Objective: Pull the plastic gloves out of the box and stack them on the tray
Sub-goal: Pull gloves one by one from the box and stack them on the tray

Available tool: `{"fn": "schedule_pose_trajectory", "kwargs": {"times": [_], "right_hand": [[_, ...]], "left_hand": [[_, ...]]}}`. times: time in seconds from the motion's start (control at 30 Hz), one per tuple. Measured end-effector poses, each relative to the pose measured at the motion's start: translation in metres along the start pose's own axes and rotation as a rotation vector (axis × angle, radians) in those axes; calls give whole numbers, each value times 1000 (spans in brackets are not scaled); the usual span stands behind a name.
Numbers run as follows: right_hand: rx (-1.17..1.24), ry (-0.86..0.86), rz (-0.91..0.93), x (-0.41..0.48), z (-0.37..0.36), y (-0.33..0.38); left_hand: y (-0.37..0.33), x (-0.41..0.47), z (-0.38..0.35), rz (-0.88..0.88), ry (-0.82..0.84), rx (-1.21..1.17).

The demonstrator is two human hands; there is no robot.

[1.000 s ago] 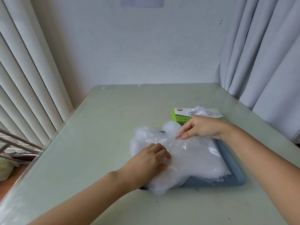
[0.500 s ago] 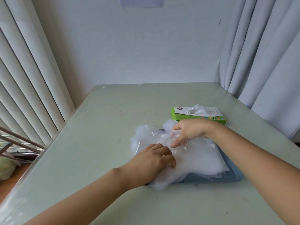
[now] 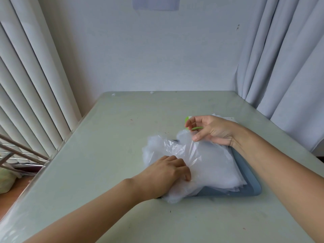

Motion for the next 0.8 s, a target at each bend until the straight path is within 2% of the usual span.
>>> {"fn": "schedule_pose_trajectory", "kwargs": {"times": [0.17,0.23,0.3,0.37,0.43,0.57,0.67,0.8], "right_hand": [[-139,-199,66,16,19,-4],[-61,-184,47,20,20,-12],[98,-145,4,19,18,-18],[140,-164,-31,17,20,-20],[10,-265,-71,14,27,-22],[-550,-474,-167,5,44,-19],[-624,-437,-103,7,37,-16],[-598,-329,17,17,22,-17]], "left_hand": [[1,1,-2,-5,20,32],[4,-1,-9,20,62,73],[6,-4,-18,55,172,111],[5,-6,-22,53,258,145],[2,-5,-21,39,277,148],[2,-5,-23,34,278,152],[3,-5,-24,31,283,150],[6,-6,-25,25,307,83]]}}
Point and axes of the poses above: each hand's wrist, its own x-axis towards the middle knuckle, its own z-axis out of the back of the hand, y = z × x, the point moved 8 cm from there along x, towards the middle knuckle, and after that the axes turned 11 degrees about x, right-handed, at the moved point
